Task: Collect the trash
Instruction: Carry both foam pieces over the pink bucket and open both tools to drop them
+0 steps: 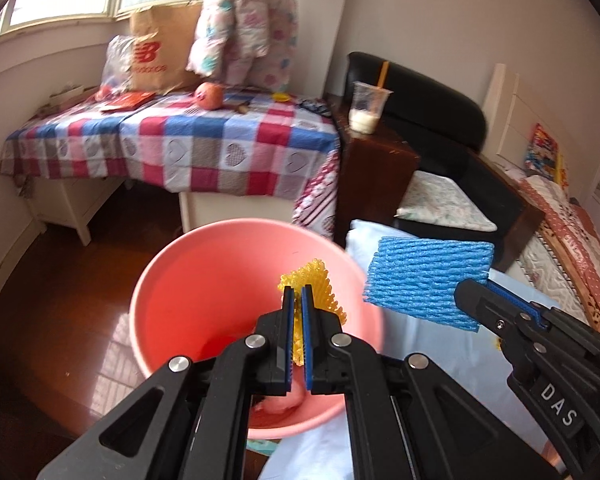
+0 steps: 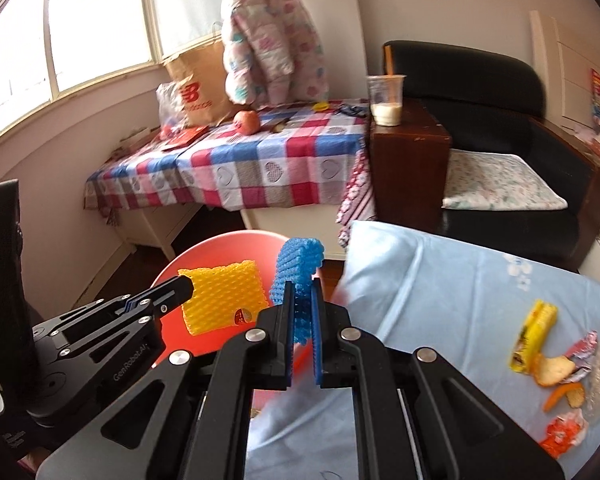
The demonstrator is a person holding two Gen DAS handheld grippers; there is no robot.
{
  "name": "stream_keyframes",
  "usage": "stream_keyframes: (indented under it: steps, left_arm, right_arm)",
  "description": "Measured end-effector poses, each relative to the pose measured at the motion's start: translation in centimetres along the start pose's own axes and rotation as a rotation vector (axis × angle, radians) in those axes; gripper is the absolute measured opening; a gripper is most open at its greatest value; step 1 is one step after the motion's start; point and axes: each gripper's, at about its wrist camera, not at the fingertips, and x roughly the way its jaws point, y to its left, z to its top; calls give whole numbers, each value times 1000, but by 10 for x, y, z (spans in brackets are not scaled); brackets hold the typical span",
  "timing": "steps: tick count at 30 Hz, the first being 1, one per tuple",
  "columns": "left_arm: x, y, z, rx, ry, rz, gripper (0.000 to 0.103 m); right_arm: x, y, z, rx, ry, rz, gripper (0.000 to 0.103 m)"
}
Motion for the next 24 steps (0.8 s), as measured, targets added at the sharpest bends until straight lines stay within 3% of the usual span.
stream_keyframes:
  steps: [9, 24]
  left_arm:
    - [24, 31, -9, -42, 72, 59, 3]
    - [45, 51, -21, -77, 137, 75, 3]
  right_arm:
    - [34, 28, -8, -53, 72, 21, 7]
    - [62, 36, -18, -62, 141, 31, 7]
